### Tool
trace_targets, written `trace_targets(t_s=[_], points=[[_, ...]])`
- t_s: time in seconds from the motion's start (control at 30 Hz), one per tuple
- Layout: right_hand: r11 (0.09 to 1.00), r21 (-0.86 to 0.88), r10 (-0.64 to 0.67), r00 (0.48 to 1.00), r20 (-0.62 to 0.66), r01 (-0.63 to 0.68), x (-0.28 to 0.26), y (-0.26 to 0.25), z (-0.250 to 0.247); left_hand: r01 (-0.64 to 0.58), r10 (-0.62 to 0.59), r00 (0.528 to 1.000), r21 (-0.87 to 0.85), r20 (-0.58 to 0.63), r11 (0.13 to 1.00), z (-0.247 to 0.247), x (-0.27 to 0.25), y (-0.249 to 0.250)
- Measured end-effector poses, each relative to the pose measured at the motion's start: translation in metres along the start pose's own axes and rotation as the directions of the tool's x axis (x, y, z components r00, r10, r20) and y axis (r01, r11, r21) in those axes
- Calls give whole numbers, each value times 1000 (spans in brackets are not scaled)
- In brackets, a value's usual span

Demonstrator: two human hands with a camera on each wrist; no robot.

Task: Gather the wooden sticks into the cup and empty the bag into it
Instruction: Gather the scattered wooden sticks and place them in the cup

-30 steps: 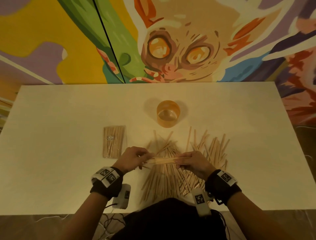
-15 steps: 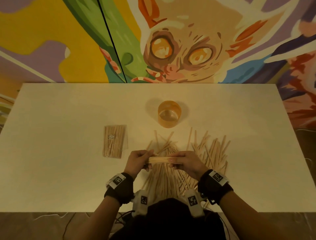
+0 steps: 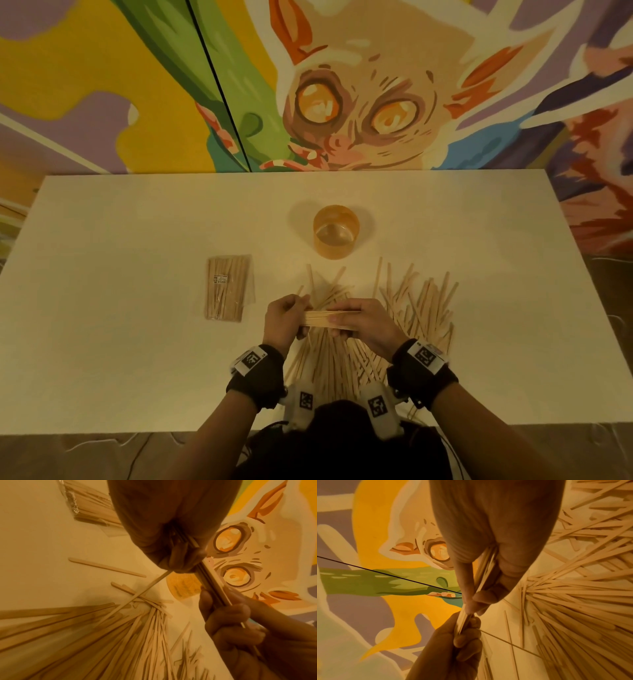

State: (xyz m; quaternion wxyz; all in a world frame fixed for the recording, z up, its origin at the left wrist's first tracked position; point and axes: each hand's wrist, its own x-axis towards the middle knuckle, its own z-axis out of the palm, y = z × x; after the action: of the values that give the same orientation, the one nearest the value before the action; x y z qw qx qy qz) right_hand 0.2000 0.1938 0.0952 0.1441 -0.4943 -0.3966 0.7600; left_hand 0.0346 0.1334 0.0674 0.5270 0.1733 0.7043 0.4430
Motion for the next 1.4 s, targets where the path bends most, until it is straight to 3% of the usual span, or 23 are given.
trace_targets(t_s=[0.2, 0.5, 0.63, 0.87, 1.03, 1.2, 1.4], points=[[999, 39, -9, 1000, 0, 9, -3, -2, 3, -87, 87, 996, 7, -10, 996, -2, -6, 9], [994, 108, -4, 1000, 5, 3, -7, -3, -3, -148, 144, 981, 23, 127, 989, -22, -15, 12], [990, 140, -8, 1000, -3, 9, -10, -2, -7, -103, 105, 993, -47, 48, 994, -31, -16, 13], [990, 141, 34, 991, -130, -16, -17, 7, -38, -96, 92, 995, -255, -30, 962, -59, -17, 21], [990, 127, 84, 973, -217, -57, -23, 15, -57, -120, 140, 990, -365, 30, 923, -65, -21, 32], [981, 108, 169, 981, -93, -159, -23, 14, -47, -123, 172, 972, -274, 162, 954, -48, -28, 33], [975, 132, 186, 982, -24, -181, -19, 7, -33, 7, 65, 944, -218, 322, 976, -42, -30, 19]])
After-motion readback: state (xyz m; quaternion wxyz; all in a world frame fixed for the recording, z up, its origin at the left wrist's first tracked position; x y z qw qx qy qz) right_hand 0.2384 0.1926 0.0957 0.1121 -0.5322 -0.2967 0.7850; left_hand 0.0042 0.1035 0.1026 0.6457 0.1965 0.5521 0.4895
